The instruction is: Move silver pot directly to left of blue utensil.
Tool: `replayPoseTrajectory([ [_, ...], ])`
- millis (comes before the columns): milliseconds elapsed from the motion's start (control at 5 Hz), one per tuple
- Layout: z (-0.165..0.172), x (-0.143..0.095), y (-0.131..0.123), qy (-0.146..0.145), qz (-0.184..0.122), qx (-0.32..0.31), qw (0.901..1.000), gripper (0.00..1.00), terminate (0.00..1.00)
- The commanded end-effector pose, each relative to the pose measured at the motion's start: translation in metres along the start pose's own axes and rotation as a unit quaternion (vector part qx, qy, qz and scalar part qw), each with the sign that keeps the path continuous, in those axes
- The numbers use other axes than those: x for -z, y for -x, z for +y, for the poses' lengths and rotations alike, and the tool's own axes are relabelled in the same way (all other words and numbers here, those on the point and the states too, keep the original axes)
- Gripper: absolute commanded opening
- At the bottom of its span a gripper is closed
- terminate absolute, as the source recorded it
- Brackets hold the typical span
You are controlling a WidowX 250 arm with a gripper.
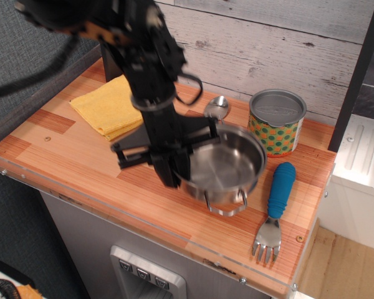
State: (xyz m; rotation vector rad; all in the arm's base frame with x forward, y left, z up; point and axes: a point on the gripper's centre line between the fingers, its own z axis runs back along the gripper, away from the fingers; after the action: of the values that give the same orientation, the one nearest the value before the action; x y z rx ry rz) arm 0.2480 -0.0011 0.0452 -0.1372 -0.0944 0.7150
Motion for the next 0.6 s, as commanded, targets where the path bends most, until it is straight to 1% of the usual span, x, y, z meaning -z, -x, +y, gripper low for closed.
replayPoseTrajectory([
  [0, 0.0063, 0.0056, -0.0006, 0.003, -0.008, 0.012, 0.9999, 0.0, 0.0],
  [200, 0.0074, 0.008, 0.0026, -0.007, -0.018, 0.004, 0.9998, 0.0, 0.0],
  [400, 0.0084, 0.0137, 0.0051, -0.011, -0.016, -0.004, 0.9998, 0.0, 0.0],
])
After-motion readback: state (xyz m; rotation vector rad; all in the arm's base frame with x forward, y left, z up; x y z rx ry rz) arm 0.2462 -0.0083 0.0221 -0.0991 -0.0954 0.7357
